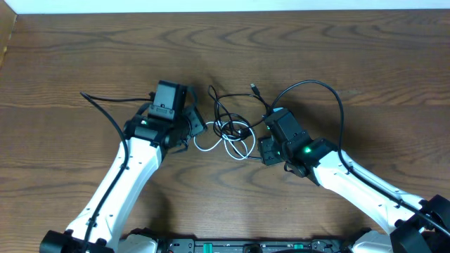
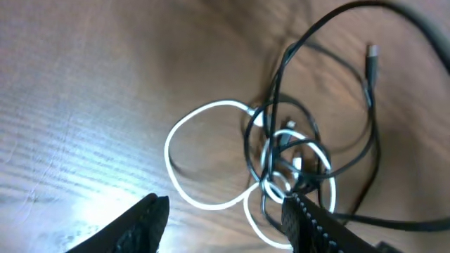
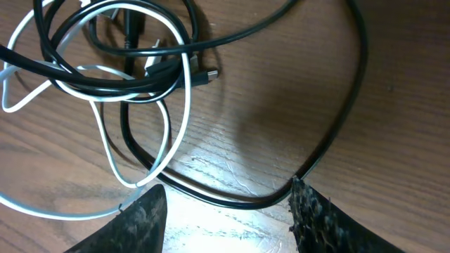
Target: Untangle cables
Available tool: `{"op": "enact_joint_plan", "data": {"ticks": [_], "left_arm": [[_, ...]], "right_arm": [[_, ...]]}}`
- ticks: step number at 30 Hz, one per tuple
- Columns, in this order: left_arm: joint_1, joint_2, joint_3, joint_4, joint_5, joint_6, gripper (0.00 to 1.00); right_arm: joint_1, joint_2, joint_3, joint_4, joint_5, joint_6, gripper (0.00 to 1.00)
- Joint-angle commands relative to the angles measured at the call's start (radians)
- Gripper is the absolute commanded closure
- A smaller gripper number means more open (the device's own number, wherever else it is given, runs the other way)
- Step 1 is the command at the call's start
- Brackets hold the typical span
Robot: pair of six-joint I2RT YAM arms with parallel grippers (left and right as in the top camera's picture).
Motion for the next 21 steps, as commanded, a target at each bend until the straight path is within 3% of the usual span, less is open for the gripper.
{"op": "enact_joint_plan", "data": {"ticks": [1,17,21], "left_arm": [[0.003,-0.005,-0.048,0.055,-0.017,0.01,0.43],[0.003,0.302,-0.072,0.318,0.266,0.062,0.43],[0.003,0.346,-0.072,0.333,0.281,0.062,0.52]], "right_arm": [[0.006,0.008,-0.003,-0.004,0.022,0.017,0.47],[0.006,0.008,-0.003,-0.008,0.015,0.032,0.48],[0.006,0.008,-0.003,-0.008,0.015,0.032,0.48]]}}
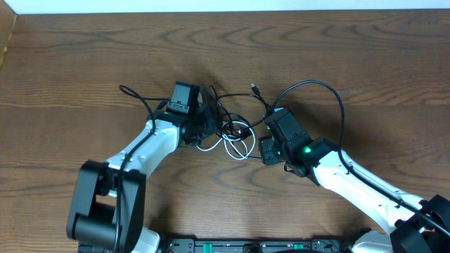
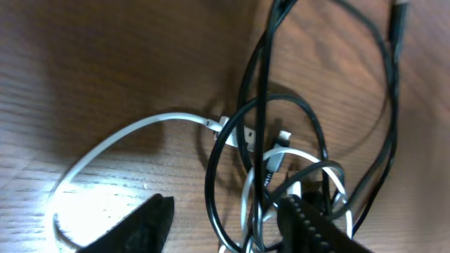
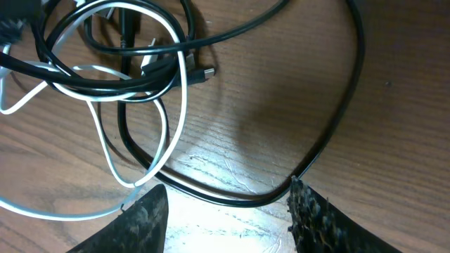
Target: Untangle cables
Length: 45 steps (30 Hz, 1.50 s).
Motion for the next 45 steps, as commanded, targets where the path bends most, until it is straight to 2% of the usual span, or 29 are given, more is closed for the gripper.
{"op": "enact_joint_plan", "data": {"ticks": [1,4,7,15,19,24,28,32,43,45], "left_arm": [[0.003,0.036,-0.006,0.001,0.04,0.016,0.53],[0.002,0.045,-0.006,0.001,0.039,0.016,0.53],[-0.003,0.045,-0.006,0.003,0.04,0.016,0.62],[-0.052,0.045,-0.006,0.008,0.014,0.016,0.72],[-0.082,0.045,-0.006,0.009,-0.049,0.016,0.73],[-0.092,0.045,-0.006,0.017,-0.056,0.016,0.74],[-0.092,0.045,-0.006,0.047,-0.051,0.016,0.82],[-0.092,0.045,-0.006,0.096,-0.009,0.016,0.81],[-0.092,0.045,-0.006,0.102,-0.029,0.016,0.81],[-0.092,0.045,-0.006,0.102,-0.029,0.016,0.9]], "right_arm": [[0.006,0.008,-0.003,-0.001,0.011,0.015,0.48],[0.006,0.008,-0.003,-0.001,0.011,0.015,0.48],[0.006,0.008,-0.003,-0.001,0.003,0.015,0.48],[0.006,0.008,-0.003,-0.008,-0.037,0.015,0.5],[0.006,0.008,-0.003,-0.014,-0.037,0.015,0.5],[0.006,0.008,-0.003,-0.017,-0.037,0.014,0.5],[0.006,0.008,-0.003,-0.019,-0.037,0.014,0.5],[0.006,0.008,-0.003,-0.02,-0.037,0.014,0.5],[0.006,0.007,-0.002,-0.021,-0.039,0.015,0.5],[0.006,0.007,-0.003,-0.023,-0.041,0.015,0.51]]}}
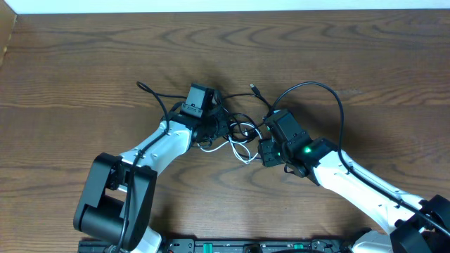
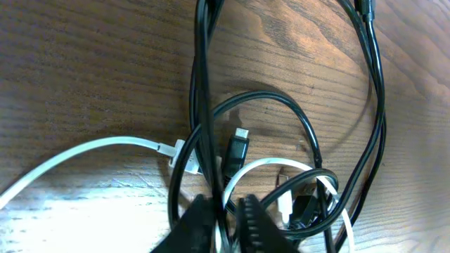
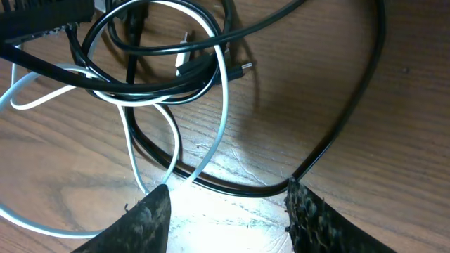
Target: Untangle cables
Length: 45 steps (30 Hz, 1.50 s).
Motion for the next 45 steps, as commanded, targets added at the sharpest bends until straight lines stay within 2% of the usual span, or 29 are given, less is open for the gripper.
{"op": "enact_joint_plan", "data": {"ticks": [1,5,9,10,17,19,23,30,38,41,45], "left_arm": [[-0.002,0.008,-0.006,0.0,-0.008,0.001,0.93],[-0.002,0.006,-0.006,0.024,0.049,0.003,0.93],[-0.001,-0.03,0.012,0.036,0.103,0.04,0.93],[-0.001,-0.062,0.023,0.023,0.106,0.05,0.93],[0.001,-0.259,0.034,0.005,0.216,0.049,0.93],[0.001,-0.311,0.034,0.004,0.23,0.03,0.93],[-0.005,-0.375,0.034,0.004,0.242,-0.027,0.93],[-0.009,-0.401,0.034,0.008,0.331,-0.045,0.93],[-0.009,-0.401,0.034,0.015,0.338,-0.058,0.93],[-0.009,-0.401,0.034,0.061,0.384,-0.069,0.93],[-0.009,-0.402,0.034,0.214,0.48,-0.118,0.93]], "right_arm": [[0.006,0.007,-0.003,-0.006,-0.006,0.012,0.51],[0.003,0.007,-0.002,-0.013,-0.006,0.014,0.53],[-0.024,0.001,-0.002,-0.012,-0.008,0.115,0.53],[-0.046,-0.005,-0.002,-0.004,-0.032,0.152,0.52],[-0.16,-0.014,-0.002,0.111,-0.283,0.153,0.51],[-0.183,-0.014,-0.002,0.151,-0.339,0.152,0.48],[-0.196,-0.014,-0.002,0.218,-0.416,0.134,0.47],[-0.195,-0.014,-0.002,0.288,-0.51,0.134,0.46],[-0.19,-0.014,-0.002,0.289,-0.512,0.135,0.44],[-0.18,-0.014,-0.002,0.288,-0.512,0.134,0.42],[-0.171,-0.014,-0.002,0.285,-0.498,0.134,0.43]]}}
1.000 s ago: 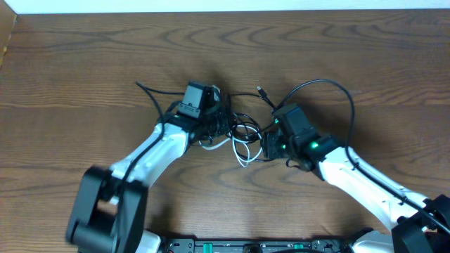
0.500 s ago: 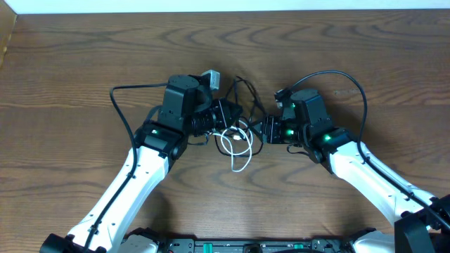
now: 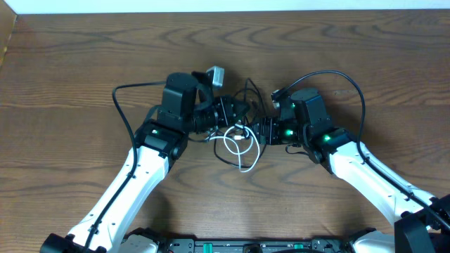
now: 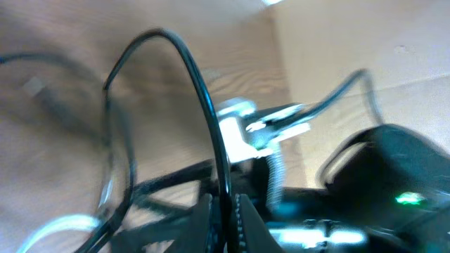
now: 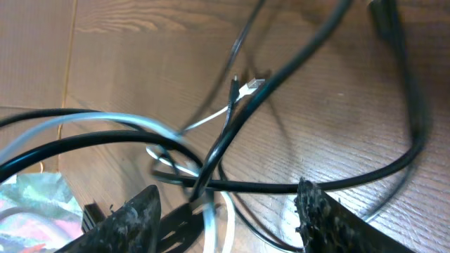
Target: Untangle cables
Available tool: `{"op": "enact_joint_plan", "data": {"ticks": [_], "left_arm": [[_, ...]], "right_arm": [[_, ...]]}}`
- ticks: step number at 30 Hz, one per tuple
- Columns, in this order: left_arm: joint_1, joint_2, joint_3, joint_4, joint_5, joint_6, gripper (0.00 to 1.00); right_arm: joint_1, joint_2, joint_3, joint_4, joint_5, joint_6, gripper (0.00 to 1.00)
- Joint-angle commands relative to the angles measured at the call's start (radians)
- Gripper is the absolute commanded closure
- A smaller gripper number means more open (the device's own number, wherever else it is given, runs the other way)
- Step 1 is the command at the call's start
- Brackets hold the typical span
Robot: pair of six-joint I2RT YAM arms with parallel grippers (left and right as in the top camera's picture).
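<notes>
A tangle of black cable [image 3: 246,90] and white cable [image 3: 241,149] lies mid-table between the arms. My left gripper [image 3: 228,112] is shut on a strand of the black cable [image 4: 204,91], which rises in an arc from between its fingers [image 4: 223,219]. It is tilted and faces the right arm. My right gripper [image 3: 261,131] stands open at the tangle's right side. In the right wrist view, black strands [image 5: 281,186] and the white cable [image 5: 126,123] cross the gap of the right gripper [image 5: 232,221], unclamped.
The wooden table [image 3: 394,42] runs to a white strip at the far edge. Each arm's own black lead loops nearby: the left lead [image 3: 126,90] and the right lead [image 3: 351,77]. A cardboard edge [image 3: 5,39] shows at the far left.
My left gripper, still shut on the black strand, has risen and tilted up, taking the cable off the table. The right gripper has shifted toward the far side and stays open. The tangle has changed shape.
My left gripper was open, left of the tangle. Then it stood open right over the crossing strands. Then it was shut on a black strand low on the table, and now holds it raised. The right gripper stayed open beside the tangle throughout.
</notes>
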Motion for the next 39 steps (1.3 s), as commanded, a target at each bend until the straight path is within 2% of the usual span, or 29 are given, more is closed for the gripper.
{"op": "enact_joint_plan", "data": {"ticks": [1,5,11,18,23,31,32,34,39], "left_arm": [[-0.003,-0.013,0.021,0.113,0.128,-0.055,0.93],[-0.003,-0.013,0.021,0.209,0.185,-0.109,0.93],[-0.003,-0.014,0.021,0.221,0.2,-0.092,0.93],[-0.001,-0.014,0.021,0.083,0.124,0.038,0.93],[0.0,-0.014,0.021,-0.062,-0.005,0.114,0.93],[0.035,-0.013,0.021,-0.314,-0.348,0.179,0.93],[0.042,-0.013,0.021,-0.342,-0.389,0.178,0.93],[0.05,-0.013,0.021,-0.378,-0.428,0.179,0.93],[0.05,-0.012,0.02,-0.395,-0.43,0.178,0.9]], "right_arm": [[0.018,-0.013,-0.002,-0.009,0.007,-0.002,0.43],[0.018,-0.013,-0.002,-0.046,0.071,-0.002,0.47],[0.018,-0.013,-0.002,-0.179,0.258,-0.002,0.52],[0.002,-0.013,-0.002,-0.498,0.641,0.111,0.6],[-0.022,-0.013,-0.002,-0.604,0.769,0.167,0.65],[-0.069,-0.013,-0.002,-0.619,0.744,0.2,0.76],[-0.072,-0.013,-0.002,-0.6,0.698,0.187,0.85],[-0.074,-0.013,-0.002,-0.546,0.567,0.088,0.99],[-0.074,-0.013,-0.002,-0.403,0.168,-0.176,0.99]]}}
